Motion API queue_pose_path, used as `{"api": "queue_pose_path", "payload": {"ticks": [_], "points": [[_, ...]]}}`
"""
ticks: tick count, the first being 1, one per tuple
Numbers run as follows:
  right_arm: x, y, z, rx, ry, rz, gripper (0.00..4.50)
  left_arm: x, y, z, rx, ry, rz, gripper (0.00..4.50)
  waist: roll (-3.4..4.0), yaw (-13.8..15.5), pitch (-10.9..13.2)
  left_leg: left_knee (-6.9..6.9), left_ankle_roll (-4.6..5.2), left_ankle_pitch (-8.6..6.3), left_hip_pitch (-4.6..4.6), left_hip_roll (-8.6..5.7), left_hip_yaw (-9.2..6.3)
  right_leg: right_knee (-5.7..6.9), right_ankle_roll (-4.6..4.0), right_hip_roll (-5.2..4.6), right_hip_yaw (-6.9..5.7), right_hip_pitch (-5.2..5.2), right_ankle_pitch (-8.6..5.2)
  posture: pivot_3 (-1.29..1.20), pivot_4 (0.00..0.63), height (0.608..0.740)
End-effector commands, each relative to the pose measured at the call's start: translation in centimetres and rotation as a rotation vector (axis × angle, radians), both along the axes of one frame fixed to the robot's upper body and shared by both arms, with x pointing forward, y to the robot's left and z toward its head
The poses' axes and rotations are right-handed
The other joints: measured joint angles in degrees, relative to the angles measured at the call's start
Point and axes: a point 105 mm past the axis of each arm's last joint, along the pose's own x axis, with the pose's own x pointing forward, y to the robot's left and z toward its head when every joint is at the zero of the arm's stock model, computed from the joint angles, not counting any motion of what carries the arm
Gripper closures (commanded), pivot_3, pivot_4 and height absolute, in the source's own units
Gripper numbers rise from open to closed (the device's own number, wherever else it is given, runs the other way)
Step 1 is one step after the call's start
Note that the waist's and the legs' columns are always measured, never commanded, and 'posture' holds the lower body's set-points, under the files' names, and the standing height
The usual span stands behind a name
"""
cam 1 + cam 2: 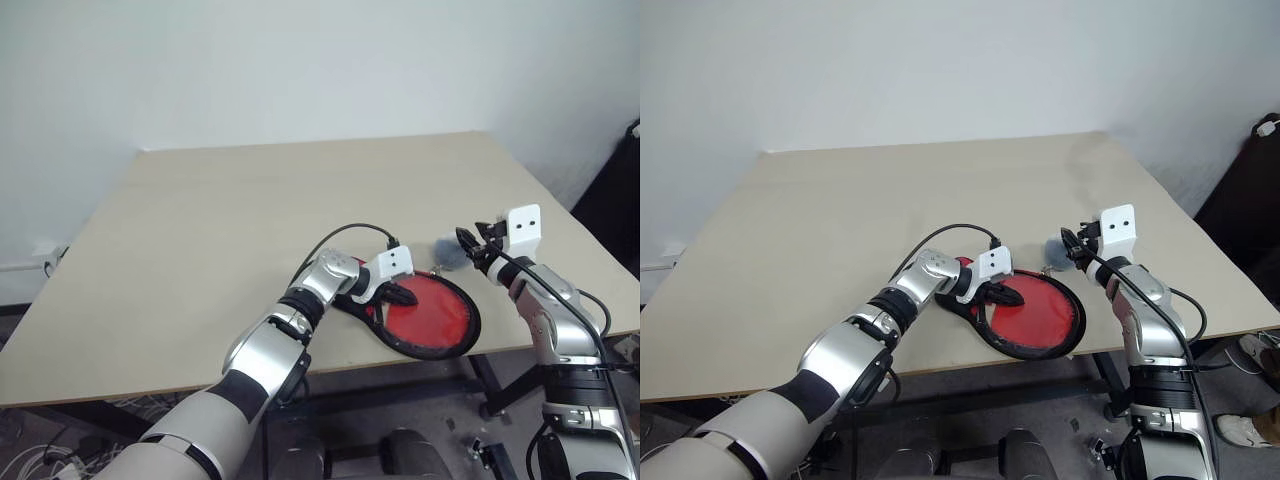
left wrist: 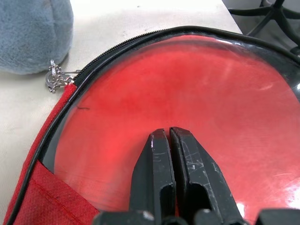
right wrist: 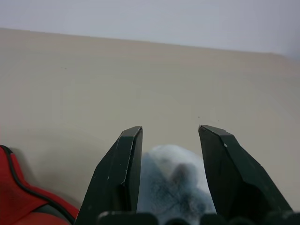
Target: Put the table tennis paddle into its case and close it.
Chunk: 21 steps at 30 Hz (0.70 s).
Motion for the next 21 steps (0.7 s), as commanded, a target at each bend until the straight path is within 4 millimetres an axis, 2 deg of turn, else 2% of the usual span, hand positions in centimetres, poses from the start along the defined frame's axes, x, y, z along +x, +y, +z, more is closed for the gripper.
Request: {"api": "queue_pose_path", "payload": {"ticks": [1, 6, 12, 21], "points": [[0.0, -0.5, 2.3, 0.024, -0.058, -0.019, 1.34, 0.0, 0.2, -0.5, 0.012, 0.0, 0.01, 4.5, 0.0, 0.0, 0.0, 0.0, 0.0, 0.0, 0.01, 0.0, 0.0, 0.0, 0.0, 0.0, 0.0, 0.01, 0.0, 0.0, 0.0, 0.74], [0.0, -0.5, 2.3, 0.069, -0.028, -0.02, 0.03, 0.0, 0.1, -0.5, 0.009, 0.002, 0.013, 4.5, 0.0, 0.0, 0.0, 0.0, 0.0, 0.0, 0.03, 0.0, 0.01, 0.01, 0.0, 0.0, -0.01, 0.02, 0.0, 0.0, 0.0, 0.74], [0.4, -0.7, 1.8, 0.15, 0.038, -0.062, 0.03, -0.1, 0.0, -0.5, 0.012, 0.004, 0.007, 4.5, 0.0, 0.0, 0.0, 0.0, 0.0, 0.0, 0.01, 0.02, 0.0, 0.0, 0.0, 0.0, -0.01, 0.02, 0.0, 0.0, 0.0, 0.74], [2.0, -0.9, -0.4, 0.174, 0.154, -0.079, 0.03, -0.3, -0.1, -0.6, 0.022, 0.009, -0.01, 4.5, 0.02, 0.0, 0.0, -0.01, 0.02, 0.0, 0.03, 0.01, 0.02, -0.02, 0.0, -0.01, -0.01, 0.03, 0.0, 0.0, 0.0, 0.74]]}}
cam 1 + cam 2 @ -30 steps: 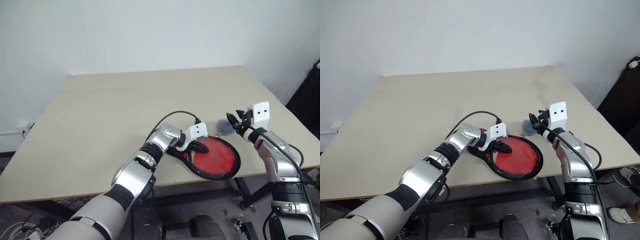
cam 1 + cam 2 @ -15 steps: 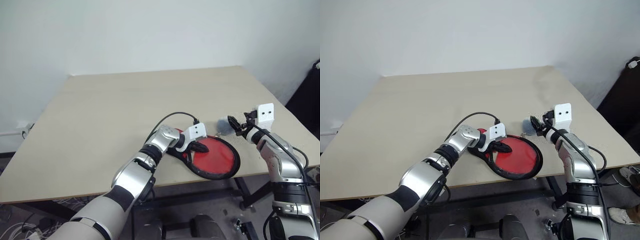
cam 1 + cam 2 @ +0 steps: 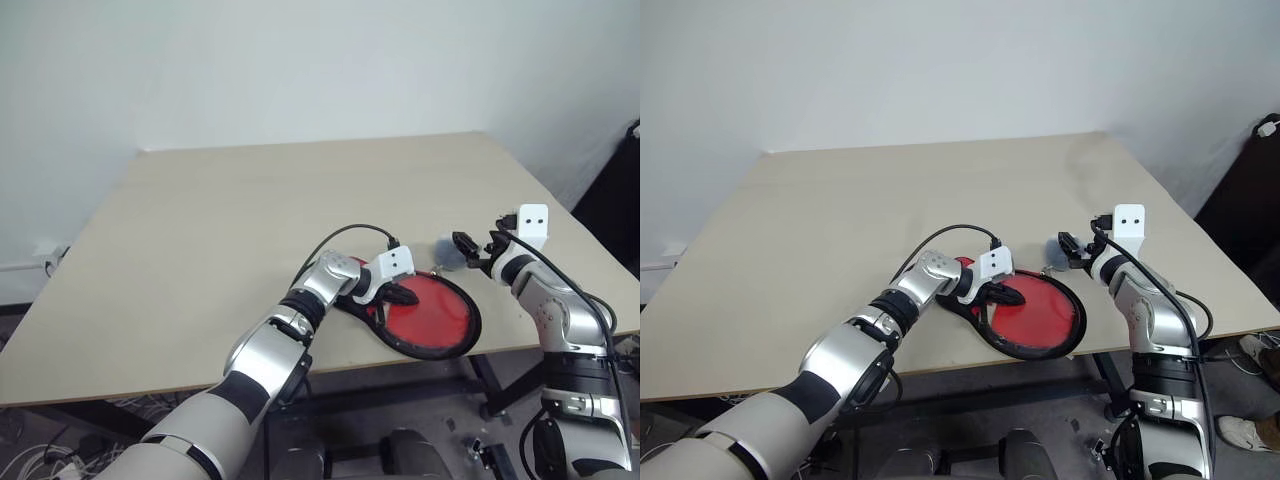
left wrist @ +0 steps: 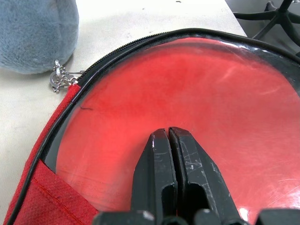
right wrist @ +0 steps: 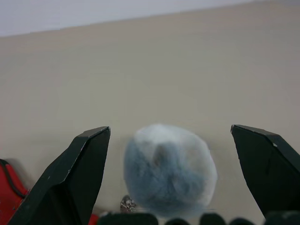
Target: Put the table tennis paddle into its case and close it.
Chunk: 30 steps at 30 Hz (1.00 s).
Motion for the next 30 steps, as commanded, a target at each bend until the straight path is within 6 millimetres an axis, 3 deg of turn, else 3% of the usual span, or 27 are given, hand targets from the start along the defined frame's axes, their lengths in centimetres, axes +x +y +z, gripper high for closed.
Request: {"api": "queue_pose_path", "payload": {"ticks": [1, 11, 30], "points": [[1.1, 0.1, 0.8, -0.006, -0.009, 0.002, 0.03, -0.3, 0.1, -0.5, 0.032, 0.008, -0.019, 4.5, 0.01, 0.0, 0.0, 0.0, 0.0, 0.0, 0.0, 0.0, 0.0, 0.0, 0.0, 0.0, 0.0, -0.01, 0.0, 0.0, 0.0, 0.74], [2.3, 0.7, -0.5, -0.021, 0.045, 0.034, 0.03, -0.6, -0.1, -1.0, 0.048, 0.011, -0.027, 4.5, 0.04, 0.0, 0.0, -0.02, 0.04, -0.02, 0.0, -0.04, 0.01, -0.09, 0.01, 0.01, 0.0, 0.01, 0.01, 0.0, 0.0, 0.74], [2.2, 1.6, -2.1, -0.018, 0.11, 0.039, 0.03, -0.5, 0.0, -2.0, 0.031, 0.019, 0.051, 4.5, 0.19, 0.0, -0.2, 0.0, 0.19, -0.03, 0.0, -0.05, 0.01, -0.51, 0.3, 0.02, 0.01, 0.19, 0.2, 0.0, 0.0, 0.74]]}}
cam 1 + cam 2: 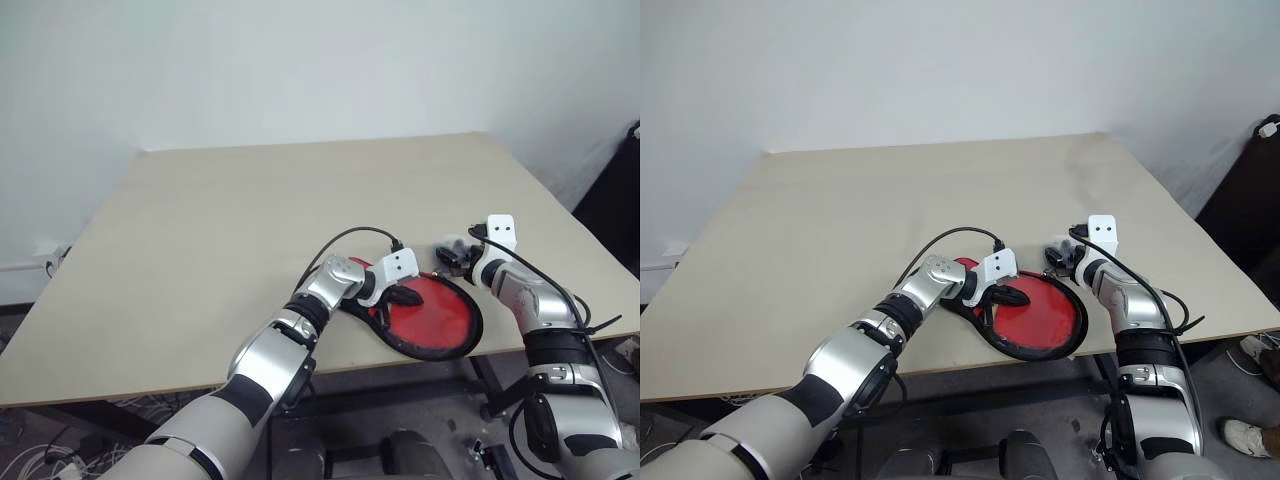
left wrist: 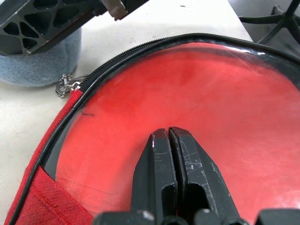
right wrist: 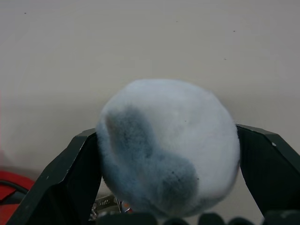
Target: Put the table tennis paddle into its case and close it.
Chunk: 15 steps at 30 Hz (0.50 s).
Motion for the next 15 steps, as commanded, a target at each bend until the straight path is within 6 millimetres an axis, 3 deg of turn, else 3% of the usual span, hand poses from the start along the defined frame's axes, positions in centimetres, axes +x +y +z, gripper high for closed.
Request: {"api": "queue_pose_path", "payload": {"ticks": [1, 5, 8, 15], "points": [[0.52, 0.12, 1.56, 0.012, -0.043, -0.005, 0.03, -0.35, 0.78, -1.56, 0.046, 0.041, 0.02, 4.5, 0.0, 0.0, 0.0, 0.0, 0.0, 0.0, 0.0, 0.0, 0.0, 0.0, 0.0, 0.0, 0.0, 0.01, 0.0, 0.0, 0.0, 0.74], [0.38, 0.23, 1.23, 0.027, -0.012, -0.001, 0.03, -0.3, 0.86, -1.55, 0.05, 0.044, 0.021, 4.5, 0.01, 0.0, 0.0, 0.01, 0.01, 0.01, 0.0, 0.0, 0.01, 0.0, 0.01, 0.0, 0.0, 0.01, 0.01, 0.0, 0.0, 0.74], [0.39, 0.28, 1.17, 0.033, -0.008, -0.002, 0.53, -0.29, 0.97, -1.68, 0.061, 0.039, 0.021, 4.5, 0.02, 0.0, 0.0, 0.0, 0.01, 0.01, 0.0, 0.0, 0.01, -0.01, 0.01, 0.0, 0.0, 0.02, 0.01, 0.0, 0.0, 0.74], [0.49, 0.1, 1.45, 0.052, -0.02, -0.024, 2.39, -0.28, 0.94, -1.69, 0.059, 0.045, 0.027, 4.5, 0.05, 0.0, -0.1, 0.01, 0.02, 0.01, 0.02, -0.01, 0.02, -0.01, 0.03, 0.0, 0.0, 0.03, 0.02, 0.0, 0.0, 0.74]]}}
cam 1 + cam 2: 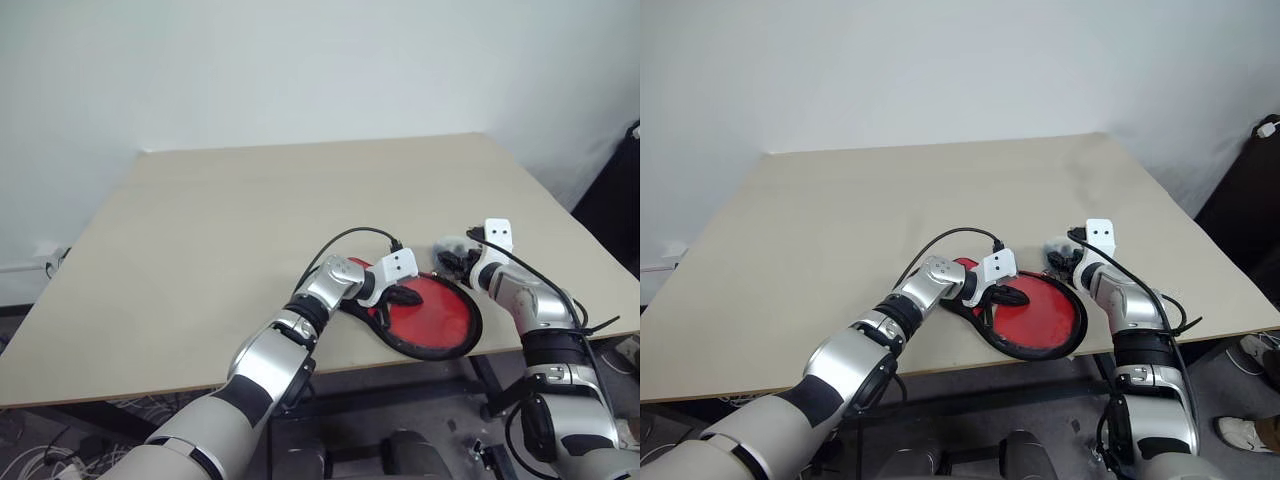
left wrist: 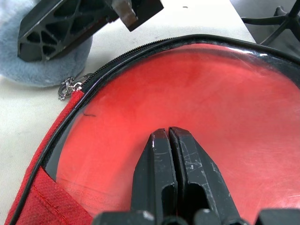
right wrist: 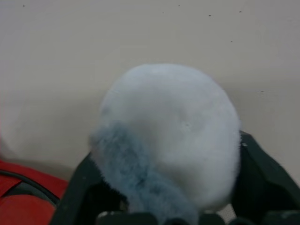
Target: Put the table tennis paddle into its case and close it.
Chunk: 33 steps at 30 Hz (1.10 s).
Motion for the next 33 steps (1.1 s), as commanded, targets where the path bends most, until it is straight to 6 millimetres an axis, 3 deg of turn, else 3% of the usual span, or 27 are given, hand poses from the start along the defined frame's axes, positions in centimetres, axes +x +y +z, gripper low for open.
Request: {"api": "queue_pose_path", "payload": {"ticks": [1, 7, 11, 18, 33], "points": [[0.7, 0.0, 2.1, 0.017, -0.063, -0.012, 2.63, -0.3, 0.9, -1.6, 0.058, 0.044, 0.021, 4.5, 0.01, 0.0, 0.0, 0.0, 0.0, 0.0, 0.0, 0.0, 0.0, 0.0, 0.0, 0.0, 0.0, 0.0, 0.0, 0.0, 0.0, 0.74], [0.4, -0.3, 2.2, 0.017, -0.07, -0.021, 3.69, -0.4, 0.8, -1.7, 0.061, 0.048, 0.02, 4.5, 0.03, 0.0, 0.0, 0.0, 0.01, 0.0, 0.0, 0.0, 0.0, 0.0, 0.01, 0.0, 0.0, 0.01, 0.0, 0.0, 0.0, 0.74], [0.1, -1.4, 2.7, -0.002, -0.081, -0.05, 4.03, -0.4, 0.8, -1.7, 0.064, 0.047, 0.022, 4.5, 0.04, 0.0, 0.0, 0.0, 0.01, 0.0, 0.0, 0.0, 0.0, 0.0, 0.01, 0.0, 0.0, 0.01, 0.0, 0.0, 0.0, 0.74], [-1.3, -3.7, 3.2, -0.129, -0.08, -0.038, 4.1, -0.3, 0.9, -1.7, 0.067, 0.046, 0.027, 4.5, 0.07, 0.0, -0.1, 0.0, 0.01, 0.0, -0.03, 0.0, 0.01, -0.04, 0.01, -0.01, 0.0, 0.01, 0.0, 0.0, 0.0, 0.74], [-4.2, -6.0, 4.0, -0.399, -0.089, 0.139, 4.1, -0.3, 0.6, -1.9, 0.067, 0.047, 0.04, 4.5, 0.08, 0.7, -0.1, 0.04, 0.13, -0.04, -0.14, 0.01, 0.07, -0.16, 0.03, -0.14, -0.01, 0.03, 0.0, 0.0, 0.0, 0.74]]}}
